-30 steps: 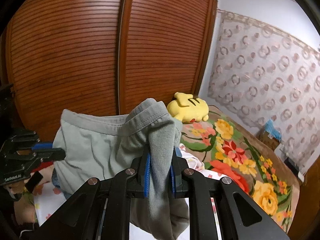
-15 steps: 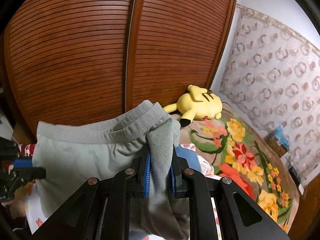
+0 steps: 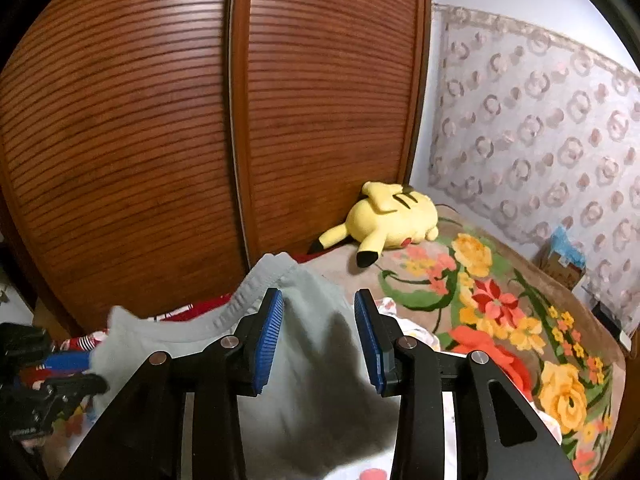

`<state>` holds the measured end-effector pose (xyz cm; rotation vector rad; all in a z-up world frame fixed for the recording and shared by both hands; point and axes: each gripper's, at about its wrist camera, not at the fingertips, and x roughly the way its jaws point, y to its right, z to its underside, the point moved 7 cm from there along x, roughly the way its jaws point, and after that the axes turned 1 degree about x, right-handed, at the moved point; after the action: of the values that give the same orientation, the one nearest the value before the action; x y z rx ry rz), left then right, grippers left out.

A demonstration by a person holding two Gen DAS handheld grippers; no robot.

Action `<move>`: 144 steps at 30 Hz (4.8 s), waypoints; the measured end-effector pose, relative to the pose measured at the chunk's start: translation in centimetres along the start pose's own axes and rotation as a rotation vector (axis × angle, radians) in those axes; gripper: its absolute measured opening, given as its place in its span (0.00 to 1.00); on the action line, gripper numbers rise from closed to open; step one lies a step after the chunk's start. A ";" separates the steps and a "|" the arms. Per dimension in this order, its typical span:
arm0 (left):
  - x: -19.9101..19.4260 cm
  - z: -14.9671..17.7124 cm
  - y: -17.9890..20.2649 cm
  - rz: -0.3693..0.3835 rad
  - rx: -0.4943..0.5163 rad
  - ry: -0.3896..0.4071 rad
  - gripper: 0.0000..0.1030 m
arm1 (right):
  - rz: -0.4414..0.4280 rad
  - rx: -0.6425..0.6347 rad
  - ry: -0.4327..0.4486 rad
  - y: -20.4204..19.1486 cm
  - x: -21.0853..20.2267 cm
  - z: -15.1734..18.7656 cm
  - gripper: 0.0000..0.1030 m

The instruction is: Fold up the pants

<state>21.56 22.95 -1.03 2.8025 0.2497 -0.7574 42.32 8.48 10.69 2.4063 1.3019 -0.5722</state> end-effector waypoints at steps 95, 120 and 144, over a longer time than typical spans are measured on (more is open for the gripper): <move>-6.4 4.8 11.5 0.117 0.225 0.006 0.85 | 0.170 0.259 0.054 -6.8 -17.5 17.2 0.61; -10.5 9.4 18.7 0.220 0.304 -0.005 0.85 | 0.395 0.358 0.146 -13.0 -26.9 22.2 0.67; -14.8 10.6 19.9 0.233 0.295 0.054 0.85 | 0.565 0.434 0.223 -17.7 -31.1 23.8 0.72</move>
<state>8.31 -0.45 1.05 3.0549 -0.1938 -0.7144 7.48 -15.71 3.86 3.0890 0.5369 -0.4603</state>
